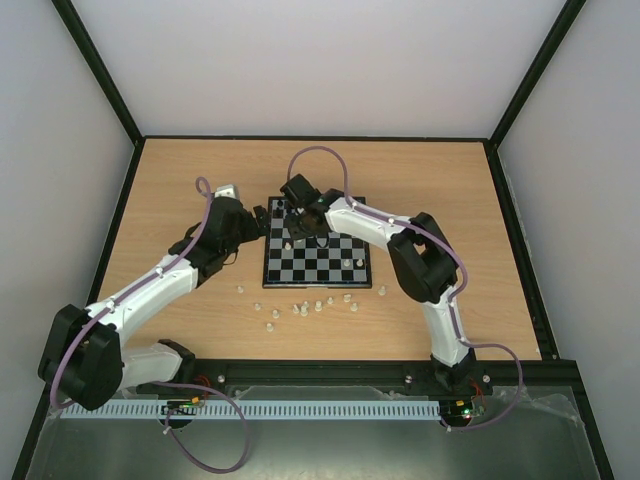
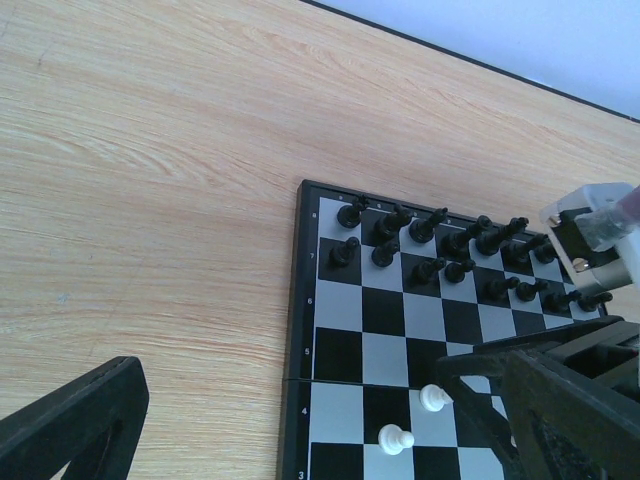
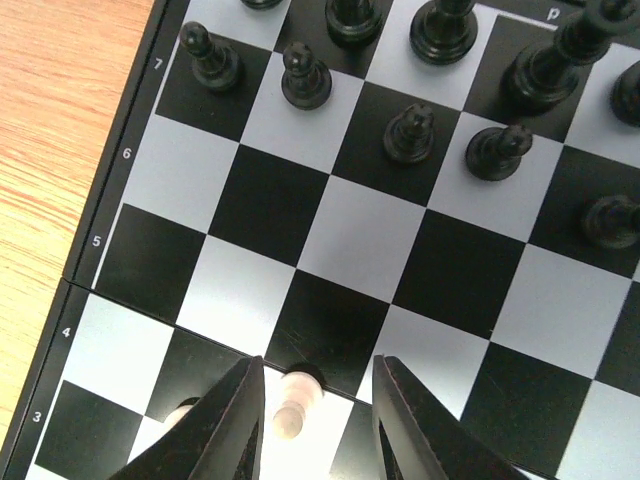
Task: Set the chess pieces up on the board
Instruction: Pick up the chess piece from the chessboard, then place the chess piece on the chessboard, then pick up the chess piece from the chessboard, then place the chess piece on the chessboard, then pick up the chess piece at the center of the board.
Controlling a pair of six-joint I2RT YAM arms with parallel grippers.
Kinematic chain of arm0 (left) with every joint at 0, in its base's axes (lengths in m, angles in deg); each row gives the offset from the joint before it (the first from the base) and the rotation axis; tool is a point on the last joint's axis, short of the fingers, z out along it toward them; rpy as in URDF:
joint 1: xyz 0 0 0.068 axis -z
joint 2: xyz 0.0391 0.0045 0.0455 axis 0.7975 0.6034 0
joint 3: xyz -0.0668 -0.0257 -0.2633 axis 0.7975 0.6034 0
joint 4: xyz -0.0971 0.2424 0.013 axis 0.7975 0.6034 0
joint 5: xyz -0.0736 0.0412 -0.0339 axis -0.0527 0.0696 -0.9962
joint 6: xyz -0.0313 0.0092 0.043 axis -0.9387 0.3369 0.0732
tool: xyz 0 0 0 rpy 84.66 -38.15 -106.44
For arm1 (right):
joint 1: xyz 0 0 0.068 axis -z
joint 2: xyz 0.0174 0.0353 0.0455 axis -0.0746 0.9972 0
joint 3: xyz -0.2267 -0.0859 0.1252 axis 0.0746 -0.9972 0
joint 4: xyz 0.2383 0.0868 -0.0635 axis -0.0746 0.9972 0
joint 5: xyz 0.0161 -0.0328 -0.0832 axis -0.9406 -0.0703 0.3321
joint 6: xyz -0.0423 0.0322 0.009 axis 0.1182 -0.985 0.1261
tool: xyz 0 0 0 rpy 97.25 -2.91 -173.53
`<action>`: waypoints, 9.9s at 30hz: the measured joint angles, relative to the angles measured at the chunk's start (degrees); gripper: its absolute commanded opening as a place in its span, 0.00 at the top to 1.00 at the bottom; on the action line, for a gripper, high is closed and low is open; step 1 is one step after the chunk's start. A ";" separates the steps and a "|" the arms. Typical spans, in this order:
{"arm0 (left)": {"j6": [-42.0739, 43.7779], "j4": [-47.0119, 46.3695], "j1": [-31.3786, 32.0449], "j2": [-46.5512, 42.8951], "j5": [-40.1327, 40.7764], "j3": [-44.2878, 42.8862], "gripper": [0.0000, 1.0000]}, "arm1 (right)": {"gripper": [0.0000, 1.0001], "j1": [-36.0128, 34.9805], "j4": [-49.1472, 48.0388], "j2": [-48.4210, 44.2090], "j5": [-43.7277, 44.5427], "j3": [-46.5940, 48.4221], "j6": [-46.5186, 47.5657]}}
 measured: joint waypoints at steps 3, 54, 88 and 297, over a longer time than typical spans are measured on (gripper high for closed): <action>-0.02 0.00 0.00 0.00 0.02 0.00 0.01 | 0.69 -0.04 0.09 0.81 -0.42 0.37 0.02; 0.00 0.28 0.00 -0.50 1.07 0.00 0.00 | 0.92 -1.44 -1.33 -19.39 2.89 -27.54 -1.38; -0.07 0.94 0.00 -1.81 2.25 0.00 0.01 | 0.71 -6.10 -1.64 -7.45 0.72 -8.92 -0.90; -0.87 2.34 -0.02 -2.75 2.19 0.09 0.01 | 0.84 -22.16 -1.42 -26.47 2.62 -30.21 -7.04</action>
